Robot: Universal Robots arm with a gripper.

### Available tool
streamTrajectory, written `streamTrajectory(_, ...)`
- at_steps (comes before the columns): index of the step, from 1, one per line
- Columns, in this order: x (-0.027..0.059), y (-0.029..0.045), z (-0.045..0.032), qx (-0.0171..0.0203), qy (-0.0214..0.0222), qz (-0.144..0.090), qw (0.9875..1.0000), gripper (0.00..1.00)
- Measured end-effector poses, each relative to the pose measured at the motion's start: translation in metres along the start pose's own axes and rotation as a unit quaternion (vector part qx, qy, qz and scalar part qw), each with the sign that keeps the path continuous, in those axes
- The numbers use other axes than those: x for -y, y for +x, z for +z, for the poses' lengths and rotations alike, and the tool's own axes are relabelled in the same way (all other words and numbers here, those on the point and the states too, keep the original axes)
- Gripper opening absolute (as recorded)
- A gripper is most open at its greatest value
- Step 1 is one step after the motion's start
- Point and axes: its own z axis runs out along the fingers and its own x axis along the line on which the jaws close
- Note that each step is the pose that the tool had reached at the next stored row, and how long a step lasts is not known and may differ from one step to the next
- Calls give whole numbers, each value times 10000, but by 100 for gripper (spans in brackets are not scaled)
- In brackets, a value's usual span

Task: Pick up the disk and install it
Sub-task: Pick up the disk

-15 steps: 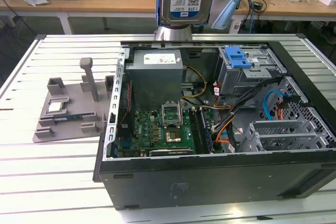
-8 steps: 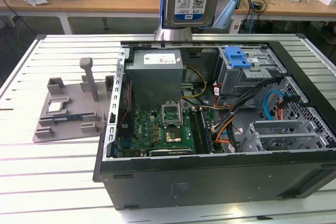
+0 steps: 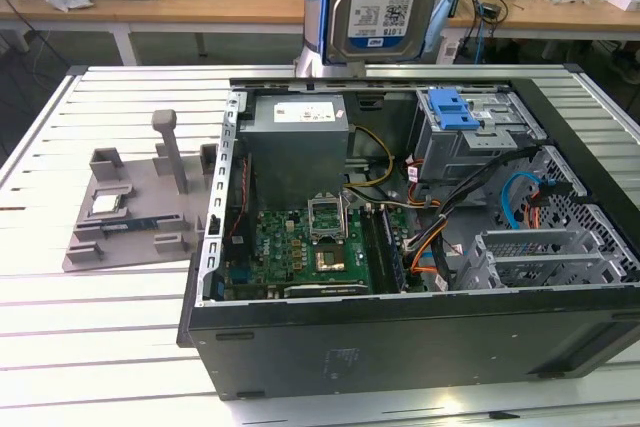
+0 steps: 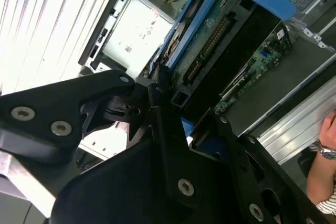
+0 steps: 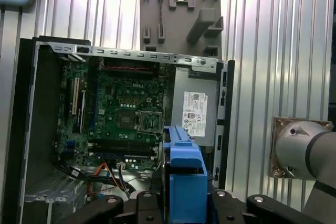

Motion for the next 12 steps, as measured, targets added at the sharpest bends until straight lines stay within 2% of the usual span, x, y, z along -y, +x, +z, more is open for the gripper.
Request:
streamTrajectory(6,53,111,-6,0,-2,6,10000,37)
streamTrajectory(9,97,200,-9,1,-3,12,10000,37)
streamTrajectory(12,129,261,-12,1,-4,16,10000,37)
